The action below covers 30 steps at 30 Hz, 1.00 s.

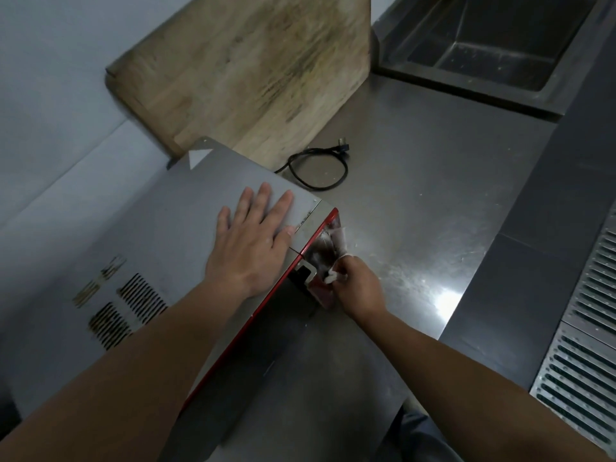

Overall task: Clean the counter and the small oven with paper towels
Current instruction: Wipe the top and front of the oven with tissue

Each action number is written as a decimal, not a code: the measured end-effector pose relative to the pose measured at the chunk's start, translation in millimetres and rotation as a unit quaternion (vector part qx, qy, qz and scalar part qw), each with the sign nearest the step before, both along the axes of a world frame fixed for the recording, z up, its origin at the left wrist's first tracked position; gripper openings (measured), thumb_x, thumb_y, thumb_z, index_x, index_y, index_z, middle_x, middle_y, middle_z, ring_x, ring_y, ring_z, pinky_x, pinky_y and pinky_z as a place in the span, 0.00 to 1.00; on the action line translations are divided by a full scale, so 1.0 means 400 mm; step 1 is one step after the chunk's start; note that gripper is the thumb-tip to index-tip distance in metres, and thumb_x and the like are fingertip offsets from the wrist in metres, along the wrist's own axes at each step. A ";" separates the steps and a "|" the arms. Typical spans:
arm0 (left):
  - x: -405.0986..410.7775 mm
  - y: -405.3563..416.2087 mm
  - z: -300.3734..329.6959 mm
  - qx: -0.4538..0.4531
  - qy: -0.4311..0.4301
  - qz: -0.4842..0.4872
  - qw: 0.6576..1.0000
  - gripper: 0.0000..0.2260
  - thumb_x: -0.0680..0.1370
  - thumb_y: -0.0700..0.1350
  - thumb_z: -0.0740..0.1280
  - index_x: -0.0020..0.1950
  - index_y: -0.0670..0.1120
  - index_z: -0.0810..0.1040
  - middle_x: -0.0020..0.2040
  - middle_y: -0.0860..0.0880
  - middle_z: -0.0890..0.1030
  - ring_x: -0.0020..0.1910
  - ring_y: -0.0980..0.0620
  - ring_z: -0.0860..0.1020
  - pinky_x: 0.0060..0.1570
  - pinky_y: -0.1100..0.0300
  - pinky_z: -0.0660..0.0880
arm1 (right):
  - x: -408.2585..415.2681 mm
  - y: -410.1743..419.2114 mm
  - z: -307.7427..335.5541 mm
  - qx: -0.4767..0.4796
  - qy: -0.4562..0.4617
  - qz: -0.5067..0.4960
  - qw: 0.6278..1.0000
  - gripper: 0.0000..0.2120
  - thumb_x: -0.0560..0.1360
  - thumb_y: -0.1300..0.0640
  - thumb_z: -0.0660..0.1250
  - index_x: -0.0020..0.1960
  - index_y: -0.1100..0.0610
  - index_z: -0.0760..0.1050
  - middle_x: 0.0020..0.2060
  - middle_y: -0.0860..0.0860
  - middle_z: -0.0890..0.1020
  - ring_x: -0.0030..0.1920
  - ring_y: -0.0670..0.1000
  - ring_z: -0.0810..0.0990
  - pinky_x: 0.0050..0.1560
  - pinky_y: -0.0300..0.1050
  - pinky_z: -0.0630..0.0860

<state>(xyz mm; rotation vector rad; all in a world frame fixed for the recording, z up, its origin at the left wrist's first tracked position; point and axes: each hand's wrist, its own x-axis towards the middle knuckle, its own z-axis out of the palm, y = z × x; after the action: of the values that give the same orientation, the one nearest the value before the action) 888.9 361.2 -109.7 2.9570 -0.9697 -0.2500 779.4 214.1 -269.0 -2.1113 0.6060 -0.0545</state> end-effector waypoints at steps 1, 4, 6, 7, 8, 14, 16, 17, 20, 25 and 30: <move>0.000 -0.001 0.000 -0.001 0.002 0.002 1.000 0.25 0.83 0.61 0.42 0.80 0.63 0.40 0.82 0.56 0.38 0.80 0.54 0.35 0.78 0.43 0.40 | -0.004 -0.004 0.012 0.002 -0.018 -0.004 1.000 0.05 0.74 0.57 0.68 0.48 0.50 0.74 0.47 0.44 0.75 0.45 0.49 0.77 0.42 0.41 0.71; -0.001 -0.002 0.000 0.004 0.004 0.007 1.000 0.25 0.83 0.61 0.42 0.80 0.64 0.39 0.82 0.56 0.38 0.79 0.54 0.35 0.78 0.43 0.40 | -0.004 -0.018 0.081 -0.004 -0.104 -0.033 0.994 0.05 0.74 0.56 0.70 0.49 0.50 0.76 0.46 0.41 0.74 0.44 0.41 0.73 0.43 0.33 0.68; -0.002 -0.004 0.001 0.009 0.002 0.007 1.000 0.25 0.83 0.61 0.42 0.80 0.64 0.39 0.81 0.56 0.37 0.79 0.54 0.35 0.78 0.44 0.40 | 0.001 -0.027 0.142 -0.004 -0.172 -0.053 0.984 0.06 0.73 0.58 0.71 0.48 0.51 0.77 0.45 0.42 0.75 0.44 0.39 0.71 0.44 0.29 0.67; -0.002 -0.005 0.003 0.010 0.001 0.008 1.000 0.25 0.83 0.61 0.42 0.80 0.64 0.39 0.81 0.56 0.37 0.79 0.54 0.35 0.78 0.44 0.39 | 0.003 -0.029 0.170 -0.005 -0.205 -0.055 0.977 0.06 0.72 0.58 0.71 0.48 0.51 0.77 0.45 0.43 0.76 0.44 0.40 0.72 0.45 0.29 0.68; -0.002 -0.004 0.004 0.010 0.002 0.009 1.000 0.25 0.84 0.60 0.43 0.80 0.64 0.39 0.81 0.56 0.37 0.79 0.54 0.35 0.78 0.44 0.39 | 0.005 -0.028 0.192 -0.008 -0.234 -0.054 0.971 0.06 0.72 0.58 0.71 0.47 0.51 0.76 0.45 0.44 0.77 0.44 0.40 0.73 0.45 0.30 0.69; -0.001 -0.003 0.006 0.006 -0.001 0.014 1.000 0.25 0.83 0.61 0.42 0.80 0.63 0.41 0.82 0.56 0.39 0.79 0.55 0.36 0.78 0.45 0.40 | 0.010 -0.049 0.170 -0.053 -0.250 0.041 0.966 0.07 0.72 0.57 0.73 0.47 0.54 0.76 0.45 0.47 0.77 0.45 0.43 0.74 0.44 0.32 0.70; -0.002 0.000 0.006 0.008 0.001 0.018 1.000 0.26 0.82 0.63 0.40 0.80 0.64 0.41 0.82 0.57 0.39 0.79 0.56 0.36 0.78 0.46 0.40 | 0.002 -0.058 0.105 -0.040 -0.169 0.066 0.983 0.07 0.72 0.58 0.72 0.49 0.54 0.77 0.48 0.49 0.77 0.47 0.48 0.77 0.44 0.37 0.70; -0.005 0.001 0.005 0.007 0.001 0.019 1.000 0.26 0.81 0.63 0.39 0.80 0.64 0.41 0.82 0.57 0.39 0.79 0.56 0.36 0.78 0.47 0.39 | -0.005 -0.060 0.076 -0.028 -0.130 0.068 0.989 0.07 0.73 0.58 0.71 0.51 0.53 0.77 0.50 0.49 0.78 0.48 0.50 0.78 0.46 0.37 0.70; -0.008 0.000 0.003 -0.002 0.000 0.019 1.000 0.26 0.82 0.62 0.41 0.81 0.63 0.43 0.82 0.57 0.41 0.80 0.56 0.37 0.78 0.48 0.39 | -0.023 -0.053 0.029 -0.010 -0.091 0.069 0.993 0.08 0.74 0.58 0.70 0.53 0.53 0.79 0.53 0.50 0.79 0.51 0.52 0.79 0.50 0.35 0.68; -0.006 -0.003 0.005 -0.013 0.002 0.021 1.000 0.26 0.81 0.62 0.41 0.81 0.63 0.45 0.82 0.57 0.42 0.80 0.56 0.38 0.78 0.48 0.39 | -0.035 -0.021 0.037 0.003 -0.140 0.056 0.989 0.07 0.74 0.58 0.70 0.52 0.55 0.79 0.50 0.51 0.79 0.49 0.51 0.78 0.49 0.37 0.70; -0.002 -0.001 0.005 -0.006 -0.001 0.013 1.000 0.27 0.81 0.62 0.40 0.81 0.63 0.44 0.82 0.56 0.42 0.80 0.56 0.38 0.78 0.46 0.41 | -0.122 -0.053 -0.011 -0.018 -0.119 0.048 0.992 0.10 0.73 0.60 0.71 0.53 0.55 0.78 0.53 0.51 0.77 0.49 0.50 0.77 0.49 0.34 0.70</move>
<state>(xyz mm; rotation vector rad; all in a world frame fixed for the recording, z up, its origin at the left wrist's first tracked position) 888.1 360.7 -107.6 2.9576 -0.9295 -0.2388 730.7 192.7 -273.2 -2.1252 0.3630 -0.2598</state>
